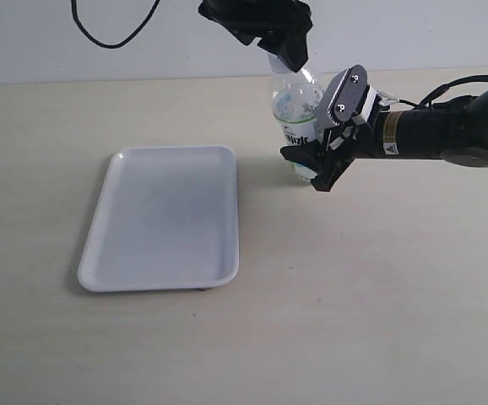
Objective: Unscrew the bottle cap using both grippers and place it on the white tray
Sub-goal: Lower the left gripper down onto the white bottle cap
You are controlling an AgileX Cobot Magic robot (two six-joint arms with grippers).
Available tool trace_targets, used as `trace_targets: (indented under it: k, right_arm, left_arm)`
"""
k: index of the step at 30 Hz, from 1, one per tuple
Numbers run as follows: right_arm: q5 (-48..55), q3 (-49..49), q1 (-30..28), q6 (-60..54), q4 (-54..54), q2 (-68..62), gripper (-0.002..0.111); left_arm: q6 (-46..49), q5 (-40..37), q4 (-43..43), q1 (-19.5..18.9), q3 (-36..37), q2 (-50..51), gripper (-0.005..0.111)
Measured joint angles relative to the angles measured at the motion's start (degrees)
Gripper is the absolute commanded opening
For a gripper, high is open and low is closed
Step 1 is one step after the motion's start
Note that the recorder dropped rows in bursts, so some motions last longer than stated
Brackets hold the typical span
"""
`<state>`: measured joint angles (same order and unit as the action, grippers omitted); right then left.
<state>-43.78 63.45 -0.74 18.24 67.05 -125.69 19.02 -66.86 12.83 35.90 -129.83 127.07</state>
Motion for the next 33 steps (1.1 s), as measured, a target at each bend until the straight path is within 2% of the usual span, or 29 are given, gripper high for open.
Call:
trace_targets:
  k: [7, 13, 33]
  right_arm:
    - [0.00, 0.00, 0.00, -0.61, 0.20, 0.00, 0.000]
    - [0.00, 0.00, 0.00, -0.71, 0.20, 0.00, 0.000]
    - [0.00, 0.00, 0.00, -0.82, 0.34, 0.00, 0.000]
  left_arm:
    - [-1.65, 0.05, 2.40, 0.00, 0.00, 0.00, 0.077]
    - [-1.65, 0.05, 3.38, 0.00, 0.00, 0.00, 0.061]
    - [-1.74, 0.05, 3.51, 0.00, 0.00, 2.06, 0.061]
